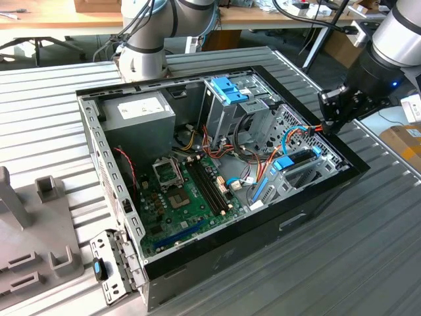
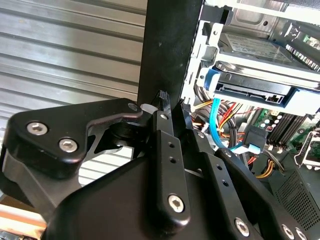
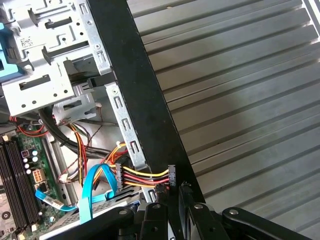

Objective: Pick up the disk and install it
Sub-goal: 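Insert the disk into the insertion slot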

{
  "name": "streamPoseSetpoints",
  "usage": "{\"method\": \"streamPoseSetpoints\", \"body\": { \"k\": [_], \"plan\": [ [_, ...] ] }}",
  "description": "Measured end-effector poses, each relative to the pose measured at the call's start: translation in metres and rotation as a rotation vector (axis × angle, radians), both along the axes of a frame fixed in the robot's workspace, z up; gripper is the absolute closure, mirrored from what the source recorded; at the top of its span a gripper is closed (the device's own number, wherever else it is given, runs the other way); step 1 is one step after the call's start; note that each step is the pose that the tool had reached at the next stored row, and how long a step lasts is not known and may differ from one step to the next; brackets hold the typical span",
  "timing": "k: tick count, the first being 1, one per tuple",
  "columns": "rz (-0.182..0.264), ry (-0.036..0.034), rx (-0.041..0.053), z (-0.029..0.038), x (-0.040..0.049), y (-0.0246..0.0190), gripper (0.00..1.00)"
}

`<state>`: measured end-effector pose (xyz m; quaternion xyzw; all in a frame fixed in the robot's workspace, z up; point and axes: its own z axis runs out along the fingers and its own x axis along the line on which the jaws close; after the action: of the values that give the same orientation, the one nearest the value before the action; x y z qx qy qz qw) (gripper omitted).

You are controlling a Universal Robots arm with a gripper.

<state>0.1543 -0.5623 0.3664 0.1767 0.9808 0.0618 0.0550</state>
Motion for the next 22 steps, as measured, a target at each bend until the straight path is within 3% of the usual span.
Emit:
{"method": "streamPoseSetpoints", "body": {
  "k": [8,9,12,22],
  "plan": [
    [0.0,0.0,-0.0001,0.0,0.0,-0.0008,0.78],
    [0.0,0.0,0.0,0.0,0.0,-0.0011,0.85],
    [0.0,0.0,-0.0002,0.0001,0.0,-0.0015,0.89],
    [0.0,0.0,0.0,0.0,0.0,-0.0025,0.89]
  ]
}}
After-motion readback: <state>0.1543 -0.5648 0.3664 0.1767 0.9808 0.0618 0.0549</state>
